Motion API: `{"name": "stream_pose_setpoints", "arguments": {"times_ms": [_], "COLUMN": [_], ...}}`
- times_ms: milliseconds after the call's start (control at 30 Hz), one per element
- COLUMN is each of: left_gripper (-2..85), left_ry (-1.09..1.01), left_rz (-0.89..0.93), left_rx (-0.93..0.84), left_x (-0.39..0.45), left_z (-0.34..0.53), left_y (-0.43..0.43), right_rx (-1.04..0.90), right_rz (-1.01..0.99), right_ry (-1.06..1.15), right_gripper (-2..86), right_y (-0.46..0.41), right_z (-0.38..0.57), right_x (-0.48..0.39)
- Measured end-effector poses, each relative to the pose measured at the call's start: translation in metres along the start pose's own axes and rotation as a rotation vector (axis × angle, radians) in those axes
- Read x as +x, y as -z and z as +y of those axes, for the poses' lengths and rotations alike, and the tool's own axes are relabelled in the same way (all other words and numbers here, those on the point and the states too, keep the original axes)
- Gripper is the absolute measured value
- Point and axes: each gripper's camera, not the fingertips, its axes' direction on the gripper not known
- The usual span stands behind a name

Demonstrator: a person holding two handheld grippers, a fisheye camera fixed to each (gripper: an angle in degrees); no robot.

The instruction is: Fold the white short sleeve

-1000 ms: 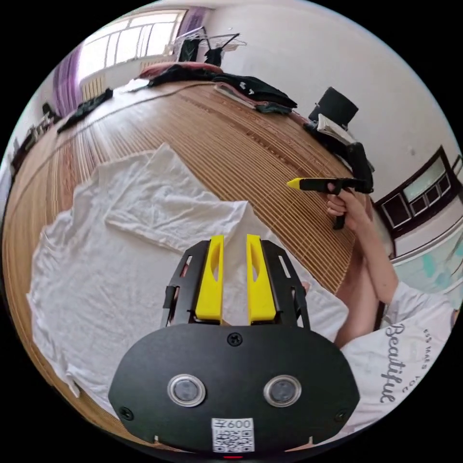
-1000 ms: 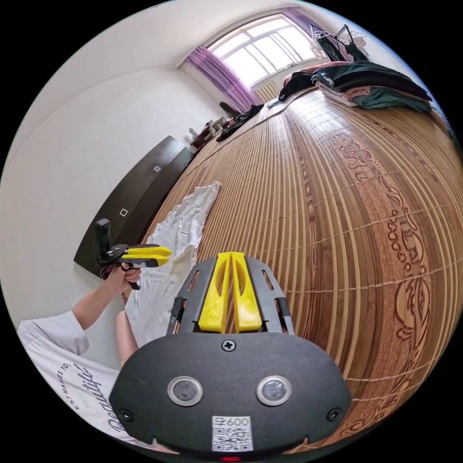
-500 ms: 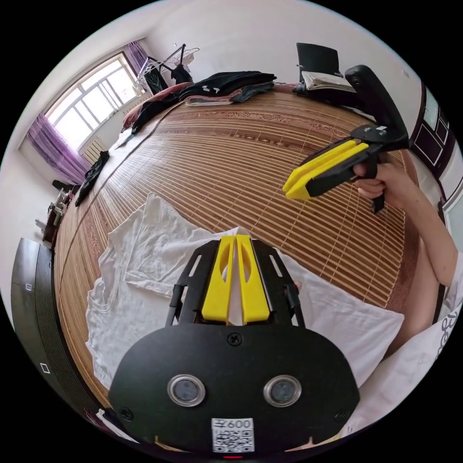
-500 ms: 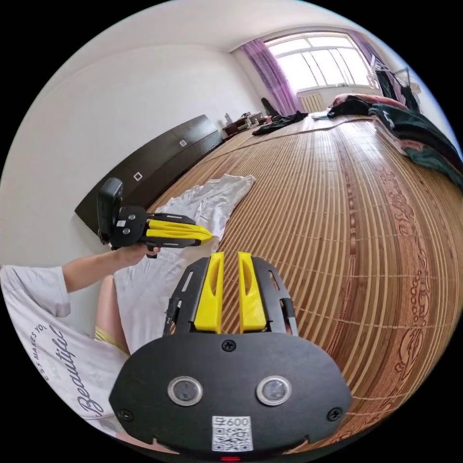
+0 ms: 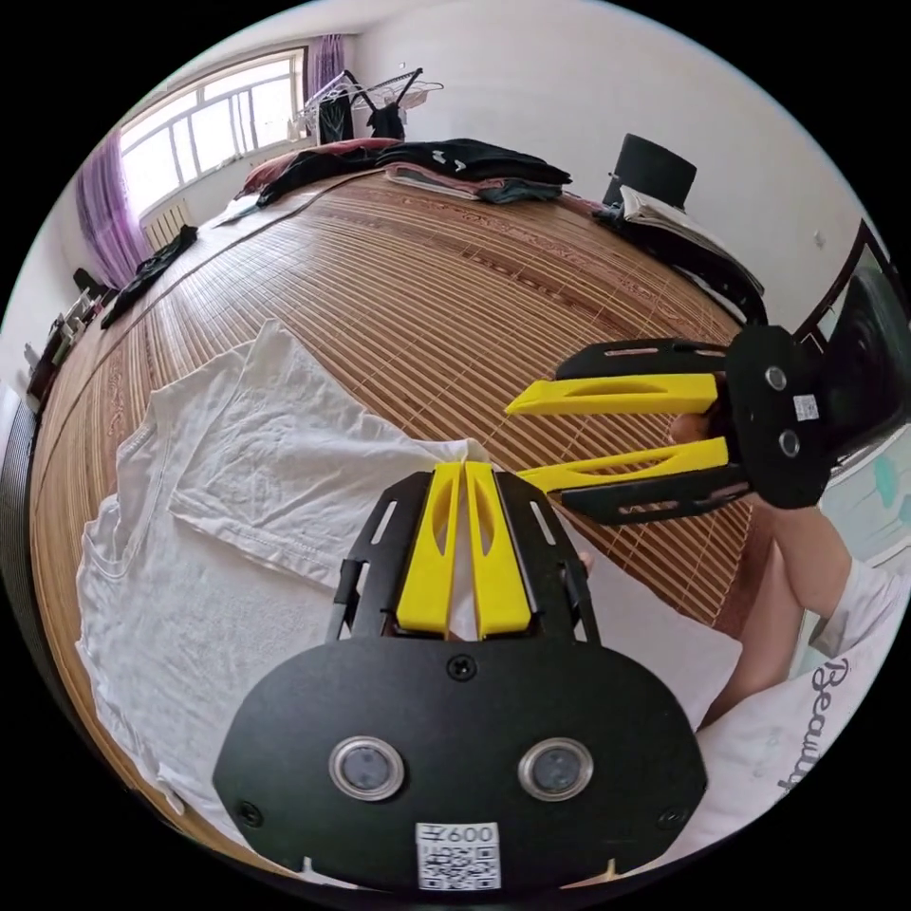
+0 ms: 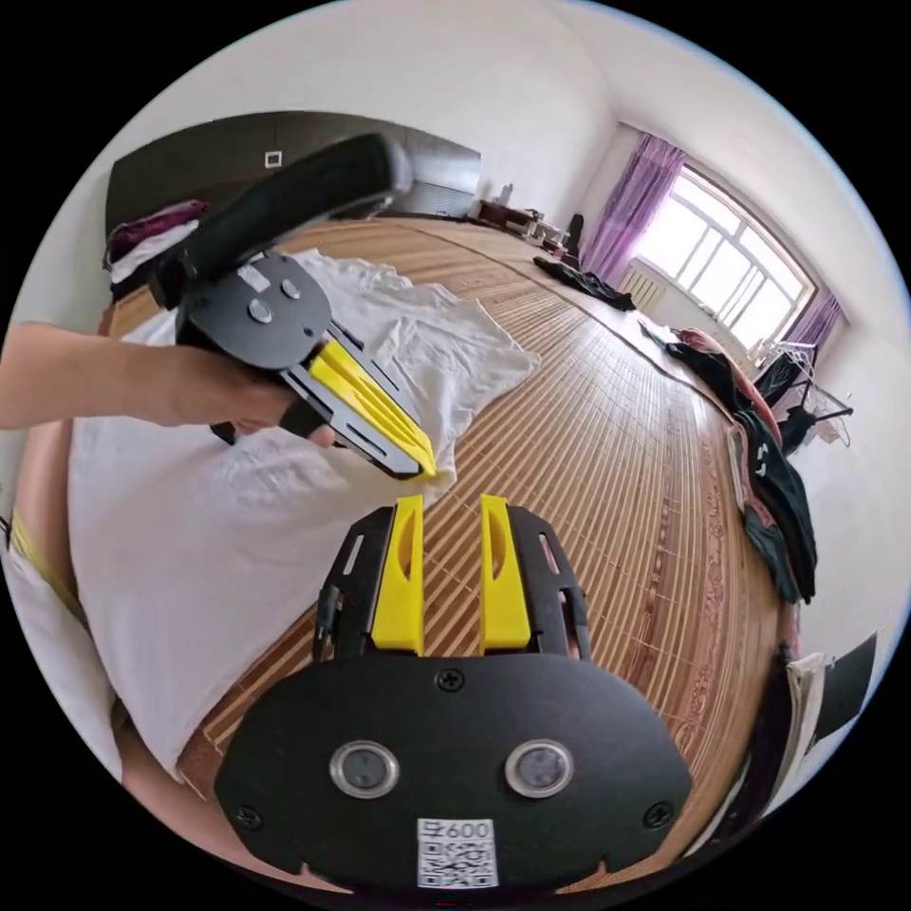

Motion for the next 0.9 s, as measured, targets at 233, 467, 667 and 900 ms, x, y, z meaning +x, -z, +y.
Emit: {"name": "stream_pose_setpoints", "arguments": {"times_ms": [233, 467, 667, 900], "left_gripper": [4.2, 3.5, 6.7, 5.8], "left_ry": [0.042, 0.092, 0.266, 0.349], "left_rz": [0.19, -0.109, -0.192, -0.225], "left_rx": [0.085, 0.132, -0.019, -0.054], "left_x": [-0.024, -0.062, -0.136, -0.177], "left_z": [0.0, -0.017, -0.053, -0.028], "left_y": [0.029, 0.071, 0.061, 0.083], "right_rx": [-0.057, 0.047, 0.028, 0.038], "right_rz": [0.023, -0.016, 0.254, 0.276], "right_ry": [-0.108, -0.153, 0.006, 0.029], "right_gripper": [-0.4, -0.8, -0.8, -0.8], "right_y": [-0.042, -0.058, -0.09, -0.109], "right_z": [0.009, 0.014, 0.009, 0.012], "right_x": [0.004, 0.001, -0.059, -0.07]}}
